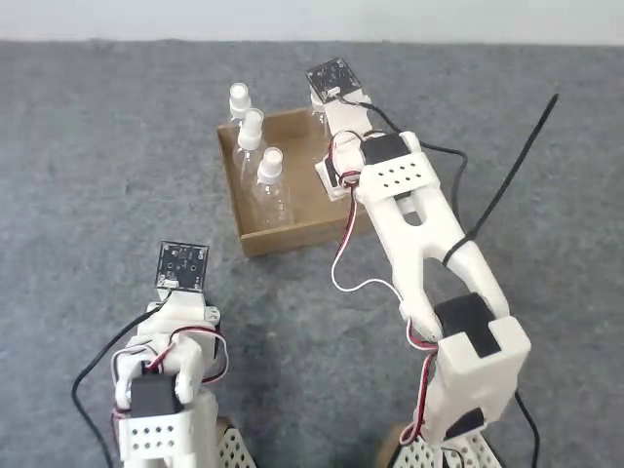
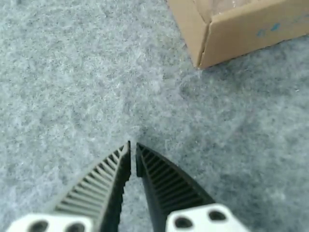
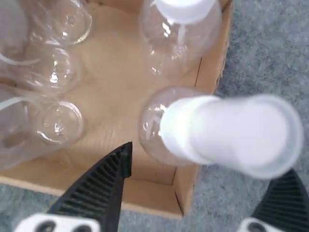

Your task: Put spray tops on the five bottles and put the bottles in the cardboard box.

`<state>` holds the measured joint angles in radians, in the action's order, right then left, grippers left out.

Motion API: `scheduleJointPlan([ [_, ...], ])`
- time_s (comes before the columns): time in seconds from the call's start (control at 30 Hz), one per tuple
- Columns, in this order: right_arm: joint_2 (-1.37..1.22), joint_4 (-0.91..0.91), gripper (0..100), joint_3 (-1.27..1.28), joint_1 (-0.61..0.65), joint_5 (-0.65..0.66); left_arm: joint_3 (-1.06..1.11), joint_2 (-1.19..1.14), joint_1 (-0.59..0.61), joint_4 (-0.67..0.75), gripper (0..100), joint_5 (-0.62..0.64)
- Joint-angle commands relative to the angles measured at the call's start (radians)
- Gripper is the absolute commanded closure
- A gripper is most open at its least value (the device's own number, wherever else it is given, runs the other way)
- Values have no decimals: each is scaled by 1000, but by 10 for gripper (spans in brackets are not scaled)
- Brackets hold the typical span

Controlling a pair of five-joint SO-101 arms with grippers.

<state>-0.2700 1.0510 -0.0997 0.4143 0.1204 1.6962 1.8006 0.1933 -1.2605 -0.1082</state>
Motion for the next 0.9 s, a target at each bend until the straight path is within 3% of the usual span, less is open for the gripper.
scheduleJointPlan([
  [0.0, 114, 85, 632, -63, 30, -12, -12, 23, 3, -3, 988, -9],
  [0.53, 331, 424, 637, -57, 1, -12, -12, 23, 3, -3, 988, -9],
  [0.73, 386, 461, 748, -54, -41, -9, -12, 23, 3, -3, 988, -9],
  [0.87, 438, 456, 761, 14, -76, -8, -12, 23, 3, -3, 988, -9],
])
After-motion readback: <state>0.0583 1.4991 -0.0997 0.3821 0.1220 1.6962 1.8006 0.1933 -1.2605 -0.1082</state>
